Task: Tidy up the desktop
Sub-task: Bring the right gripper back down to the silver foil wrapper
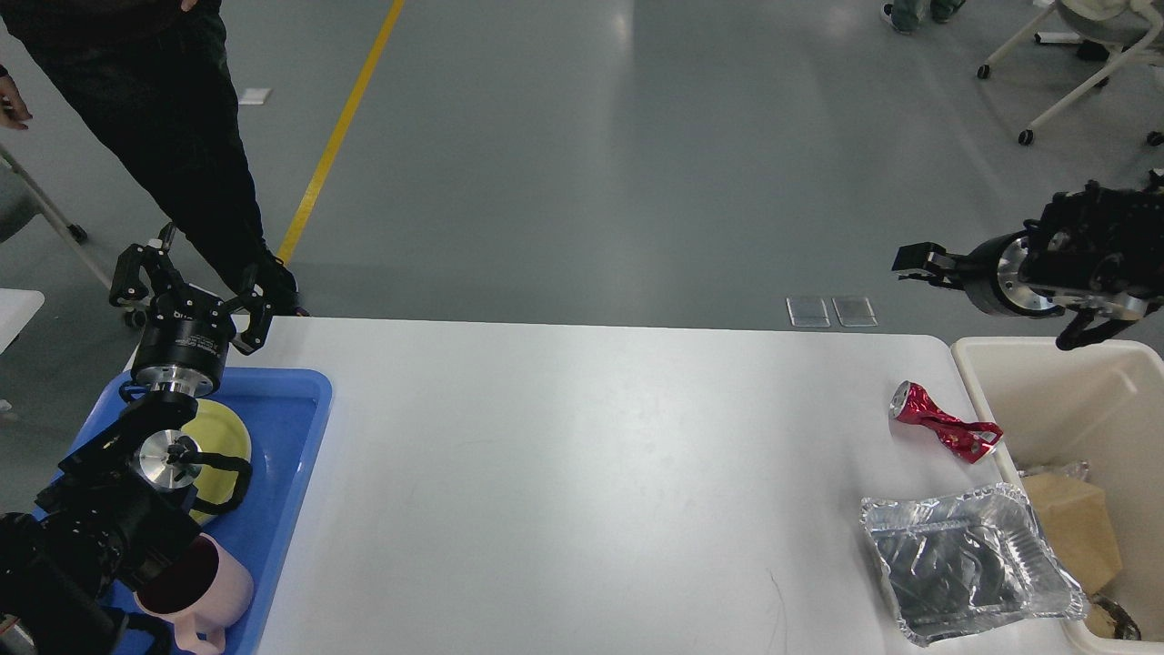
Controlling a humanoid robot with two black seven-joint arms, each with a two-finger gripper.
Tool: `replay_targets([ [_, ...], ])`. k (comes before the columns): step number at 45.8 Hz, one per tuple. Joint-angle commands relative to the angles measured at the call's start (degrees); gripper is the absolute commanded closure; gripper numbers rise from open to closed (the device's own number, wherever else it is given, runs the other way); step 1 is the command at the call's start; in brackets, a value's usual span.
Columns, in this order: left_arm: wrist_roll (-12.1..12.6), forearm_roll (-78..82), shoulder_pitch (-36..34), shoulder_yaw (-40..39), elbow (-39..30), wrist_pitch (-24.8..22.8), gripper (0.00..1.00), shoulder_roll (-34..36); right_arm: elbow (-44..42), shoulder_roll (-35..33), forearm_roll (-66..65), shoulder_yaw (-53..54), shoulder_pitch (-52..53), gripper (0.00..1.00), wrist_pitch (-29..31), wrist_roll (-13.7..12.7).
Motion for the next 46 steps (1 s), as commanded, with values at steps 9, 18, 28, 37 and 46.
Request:
replay_targets([
  [9, 0.01, 0.01, 0.00, 0.00, 0.00, 0.00, 0.04, 0.00, 11.18, 2.77, -1.06, 0.51, 21.31, 0.00, 23.65, -0.01],
  [18, 0.01, 0.01, 0.00, 0.00, 0.00, 0.00, 0.04, 0.00, 11.10, 3.21, -1.85, 0.16, 23.52, 0.00, 36.33, -0.10],
  [28, 0.01, 0.01, 0.00, 0.00, 0.01, 0.00, 0.04, 0.00, 9.87, 3.39, -2.29, -0.10, 9.03, 0.00, 33.79, -0.36],
  [37, 0.01, -0.08, 0.00, 0.00, 0.00, 0.00, 0.04, 0.00, 8.29, 4.79, -2.29, 0.07, -3.99, 0.00, 23.95, -4.04],
  [46, 0.01, 0.01, 0.00, 0.00, 0.01, 0.00, 0.04, 0.00, 7.59, 6.20, -2.38, 0.16, -11.63, 0.00, 14.46, -8.53],
])
